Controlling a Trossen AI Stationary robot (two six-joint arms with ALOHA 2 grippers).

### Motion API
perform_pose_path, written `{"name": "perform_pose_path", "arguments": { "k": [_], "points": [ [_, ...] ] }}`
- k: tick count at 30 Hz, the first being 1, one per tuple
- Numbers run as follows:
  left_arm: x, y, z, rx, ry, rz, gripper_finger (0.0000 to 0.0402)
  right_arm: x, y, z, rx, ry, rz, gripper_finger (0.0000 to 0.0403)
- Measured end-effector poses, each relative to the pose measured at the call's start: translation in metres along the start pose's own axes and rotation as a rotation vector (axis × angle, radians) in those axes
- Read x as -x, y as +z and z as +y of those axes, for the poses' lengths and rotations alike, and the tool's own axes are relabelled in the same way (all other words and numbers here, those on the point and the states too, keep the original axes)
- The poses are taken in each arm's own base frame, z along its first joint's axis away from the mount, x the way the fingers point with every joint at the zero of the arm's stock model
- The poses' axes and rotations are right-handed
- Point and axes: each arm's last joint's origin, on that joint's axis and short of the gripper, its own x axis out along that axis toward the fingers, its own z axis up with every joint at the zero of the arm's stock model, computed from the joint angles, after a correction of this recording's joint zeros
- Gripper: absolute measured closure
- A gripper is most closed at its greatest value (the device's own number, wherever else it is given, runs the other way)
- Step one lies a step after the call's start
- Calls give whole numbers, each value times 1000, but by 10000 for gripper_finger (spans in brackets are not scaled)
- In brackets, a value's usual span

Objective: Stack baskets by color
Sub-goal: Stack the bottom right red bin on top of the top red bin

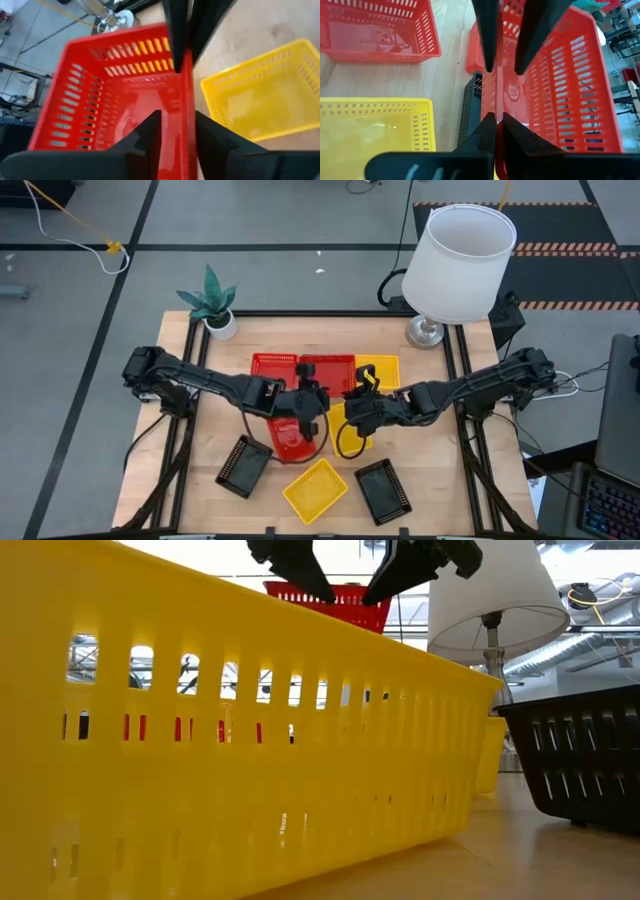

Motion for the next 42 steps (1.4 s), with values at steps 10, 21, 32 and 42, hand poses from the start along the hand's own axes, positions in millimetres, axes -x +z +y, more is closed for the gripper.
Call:
{"name": "perform_pose_path", "arguments": {
  "k": [10, 21, 32, 42],
  "points": [
    [-3, -2, 2, -73, -28, 10, 393, 0, 0, 0, -1, 1, -1, 397],
    [6, -1, 6, -76, -59, -9, 393, 8, 5, 10, 20, 13, -41, 317],
    [34, -24, 18, -28, -108, 91, 397, 48, 12, 6, 2, 30, -183, 251],
    [65, -74, 34, 56, -85, 7, 394, 89, 6, -4, -59, 67, -284, 250]
  ]
}}
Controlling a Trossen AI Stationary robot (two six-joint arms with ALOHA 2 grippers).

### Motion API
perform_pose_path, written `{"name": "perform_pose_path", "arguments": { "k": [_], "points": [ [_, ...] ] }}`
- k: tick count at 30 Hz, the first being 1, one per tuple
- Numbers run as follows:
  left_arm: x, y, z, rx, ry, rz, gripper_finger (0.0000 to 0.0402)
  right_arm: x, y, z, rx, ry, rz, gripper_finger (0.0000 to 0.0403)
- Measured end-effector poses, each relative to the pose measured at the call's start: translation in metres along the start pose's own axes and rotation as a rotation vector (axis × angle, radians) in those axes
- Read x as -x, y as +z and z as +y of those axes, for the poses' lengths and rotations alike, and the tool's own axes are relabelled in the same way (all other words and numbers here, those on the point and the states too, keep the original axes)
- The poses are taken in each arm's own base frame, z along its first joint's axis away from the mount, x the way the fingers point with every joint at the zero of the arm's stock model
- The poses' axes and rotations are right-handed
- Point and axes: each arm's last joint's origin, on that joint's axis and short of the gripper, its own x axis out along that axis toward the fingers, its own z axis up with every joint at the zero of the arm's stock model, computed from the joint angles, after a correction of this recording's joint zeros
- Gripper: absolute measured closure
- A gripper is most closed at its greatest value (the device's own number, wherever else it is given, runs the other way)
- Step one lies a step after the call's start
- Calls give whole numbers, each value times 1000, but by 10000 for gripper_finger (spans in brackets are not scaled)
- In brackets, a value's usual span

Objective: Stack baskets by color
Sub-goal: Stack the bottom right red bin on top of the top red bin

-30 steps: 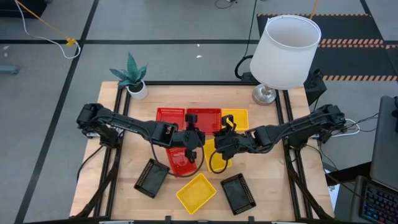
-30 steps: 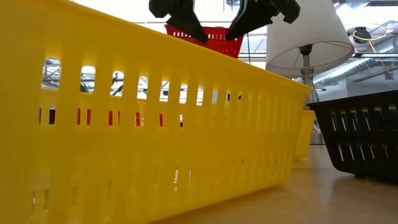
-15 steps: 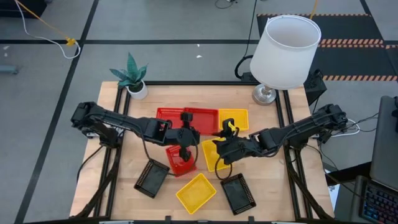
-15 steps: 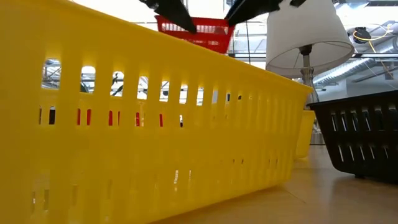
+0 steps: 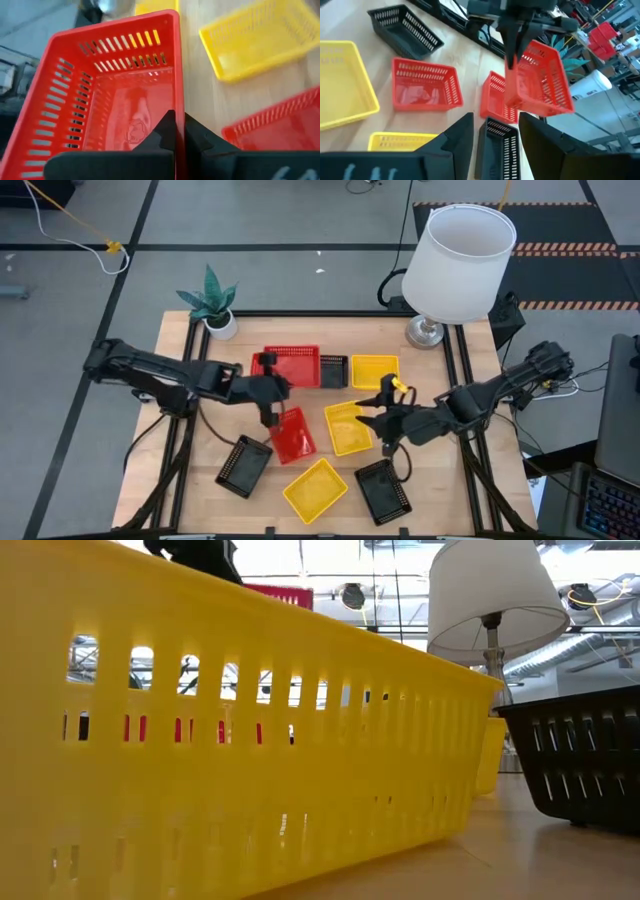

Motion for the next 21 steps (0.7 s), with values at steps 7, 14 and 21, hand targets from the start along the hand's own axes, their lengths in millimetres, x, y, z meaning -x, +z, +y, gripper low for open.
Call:
{"name": "perform_pose_path", "arguments": {
  "k": [7, 14, 21],
  "points": [
    [19, -35, 3, 7, -24, -90, 396, 10, -4, -4, -24, 10, 16, 266],
    [20, -63, 4, -13, -22, -122, 397, 10, -5, -4, 0, 11, 23, 299],
    [7, -82, 6, 2, -35, -126, 392, 10, -5, -4, 6, 10, 19, 321]
  ]
}}
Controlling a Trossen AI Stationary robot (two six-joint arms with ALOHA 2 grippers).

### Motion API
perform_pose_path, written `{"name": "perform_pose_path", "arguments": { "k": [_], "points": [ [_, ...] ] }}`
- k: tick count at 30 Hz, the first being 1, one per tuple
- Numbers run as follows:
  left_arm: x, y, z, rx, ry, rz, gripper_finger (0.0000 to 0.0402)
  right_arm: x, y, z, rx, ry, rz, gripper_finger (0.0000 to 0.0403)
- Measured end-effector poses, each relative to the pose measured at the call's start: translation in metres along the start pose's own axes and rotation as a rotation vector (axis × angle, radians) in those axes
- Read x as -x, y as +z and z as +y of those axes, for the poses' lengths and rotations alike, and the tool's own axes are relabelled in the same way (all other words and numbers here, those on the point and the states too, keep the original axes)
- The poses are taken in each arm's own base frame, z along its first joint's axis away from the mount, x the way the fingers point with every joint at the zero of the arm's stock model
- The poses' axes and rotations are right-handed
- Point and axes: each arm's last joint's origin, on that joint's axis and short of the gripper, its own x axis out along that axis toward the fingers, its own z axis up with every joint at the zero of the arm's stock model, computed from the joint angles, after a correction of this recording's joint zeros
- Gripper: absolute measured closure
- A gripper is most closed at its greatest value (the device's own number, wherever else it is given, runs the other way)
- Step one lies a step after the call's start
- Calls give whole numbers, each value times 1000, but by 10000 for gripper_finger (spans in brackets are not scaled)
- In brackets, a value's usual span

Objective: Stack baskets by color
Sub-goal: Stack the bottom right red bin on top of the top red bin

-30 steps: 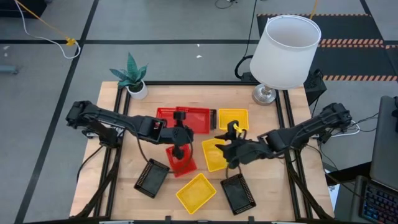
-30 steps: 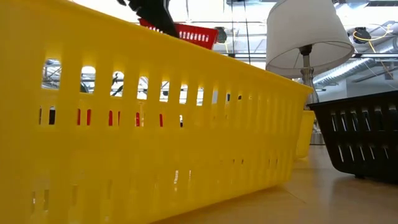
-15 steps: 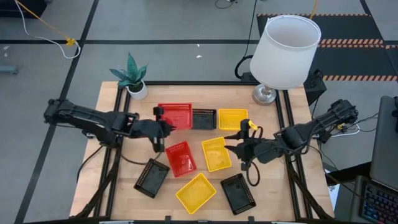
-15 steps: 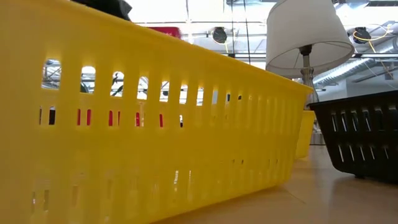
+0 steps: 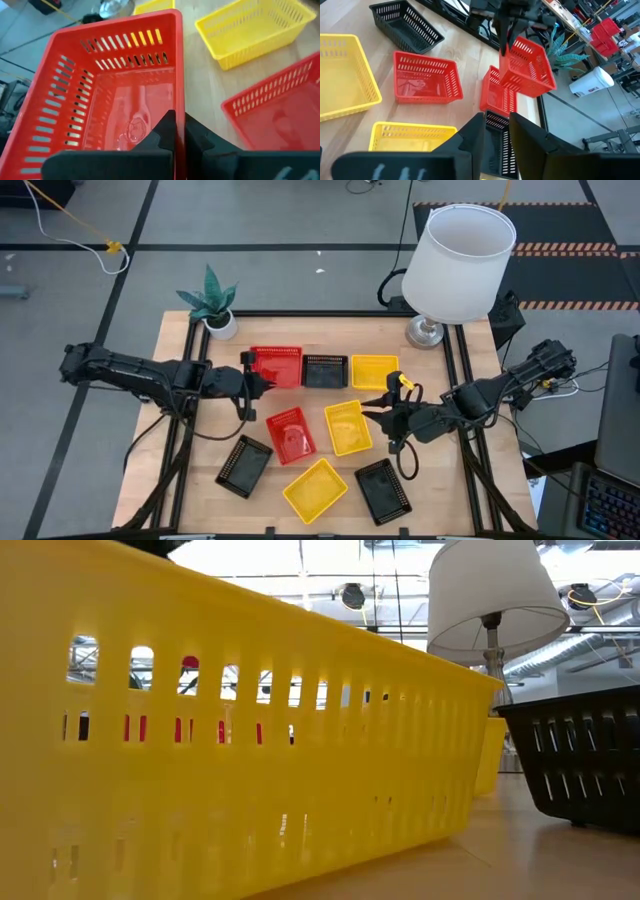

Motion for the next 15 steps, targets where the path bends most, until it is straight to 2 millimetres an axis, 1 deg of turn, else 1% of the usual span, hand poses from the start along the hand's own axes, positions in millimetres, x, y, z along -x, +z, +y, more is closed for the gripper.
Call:
{"name": "perform_pose_path", "arguments": {
  "k": [3, 5, 7, 9, 12, 15],
  "points": [
    [-8, -7, 2, 1, -12, 4, 397, 0, 0, 0, 0, -1, -1, 326],
    [-11, -13, 3, 8, -19, 12, 392, 0, 0, 0, 1, 0, -1, 328],
    [-15, -14, 5, 23, -9, -1, 387, 0, 0, 0, 4, 1, 3, 330],
    [-17, -18, 7, 17, -4, 25, 385, 0, 0, 0, 5, 1, 4, 330],
    [-20, -20, 9, 9, 0, 48, 394, 0, -1, 0, 4, 0, 5, 330],
    [-24, -22, 11, 4, 1, 71, 394, 0, -1, 0, 3, -1, 4, 330]
  ]
}}
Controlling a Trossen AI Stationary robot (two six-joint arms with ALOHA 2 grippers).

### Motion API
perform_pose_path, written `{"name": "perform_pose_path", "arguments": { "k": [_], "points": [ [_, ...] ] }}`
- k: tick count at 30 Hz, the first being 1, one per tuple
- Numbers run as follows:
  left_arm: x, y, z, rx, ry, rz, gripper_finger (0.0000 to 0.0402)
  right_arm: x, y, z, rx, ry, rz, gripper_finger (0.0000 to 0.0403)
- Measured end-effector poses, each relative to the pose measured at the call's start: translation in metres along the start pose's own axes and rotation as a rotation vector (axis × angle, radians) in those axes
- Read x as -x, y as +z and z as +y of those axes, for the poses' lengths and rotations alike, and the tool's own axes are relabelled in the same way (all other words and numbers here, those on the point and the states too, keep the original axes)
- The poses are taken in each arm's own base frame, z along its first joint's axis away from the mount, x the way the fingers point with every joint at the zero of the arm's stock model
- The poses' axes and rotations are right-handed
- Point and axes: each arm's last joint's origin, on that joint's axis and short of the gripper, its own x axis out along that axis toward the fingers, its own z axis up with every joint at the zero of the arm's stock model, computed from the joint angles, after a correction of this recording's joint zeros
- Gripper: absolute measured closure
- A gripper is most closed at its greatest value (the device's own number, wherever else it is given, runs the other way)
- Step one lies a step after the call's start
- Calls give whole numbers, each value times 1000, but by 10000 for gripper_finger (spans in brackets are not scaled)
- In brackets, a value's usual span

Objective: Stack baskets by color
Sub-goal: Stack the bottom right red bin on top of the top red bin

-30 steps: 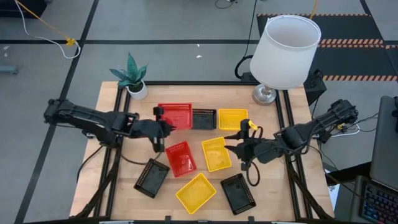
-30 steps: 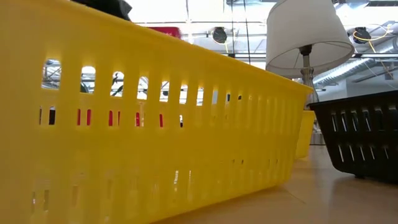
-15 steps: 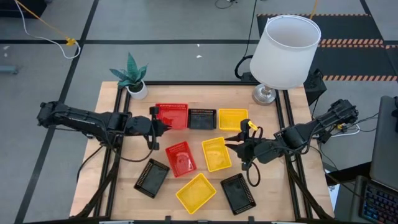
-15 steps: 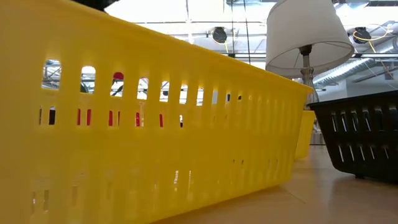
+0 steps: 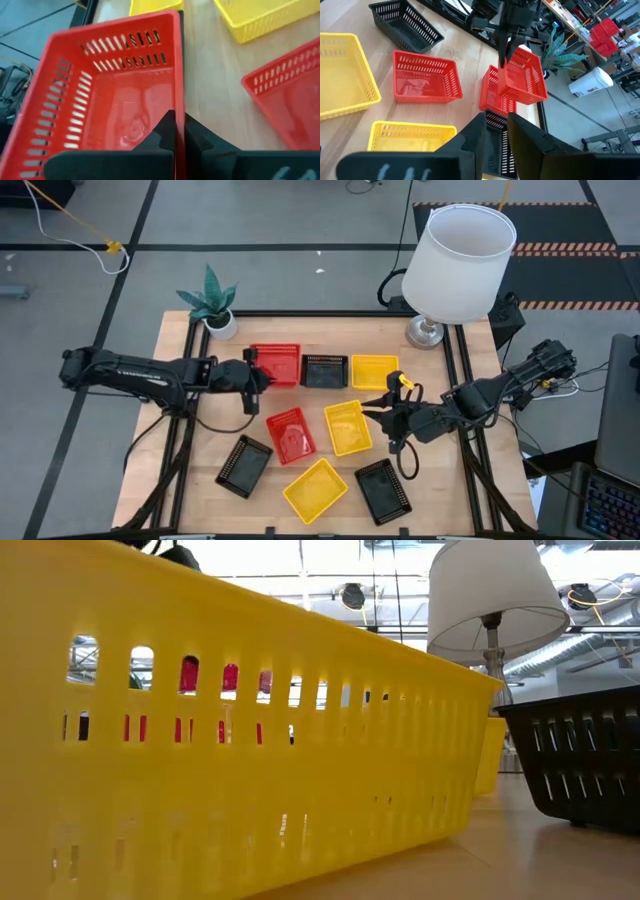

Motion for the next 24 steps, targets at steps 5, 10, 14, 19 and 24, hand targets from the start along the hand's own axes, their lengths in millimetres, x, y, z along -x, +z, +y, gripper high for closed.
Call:
{"name": "perform_pose_path", "arguments": {
  "k": [5, 10, 14, 19, 24],
  "points": [
    [-10, -6, 1, -19, -3, 70, 387, 0, 1, 0, -4, -1, -5, 330],
    [-16, -11, 5, -15, -47, 101, 394, 0, 1, 0, -6, -1, -5, 330],
    [-18, -12, 9, 1, -47, 108, 389, 0, 0, 0, -3, 1, 1, 330],
    [-23, -18, 12, 23, -54, 124, 394, 0, 0, 0, -3, 1, 1, 330],
    [-30, -31, 9, 19, -43, 112, 390, 0, 0, 0, -3, 2, 0, 330]
  ]
}}
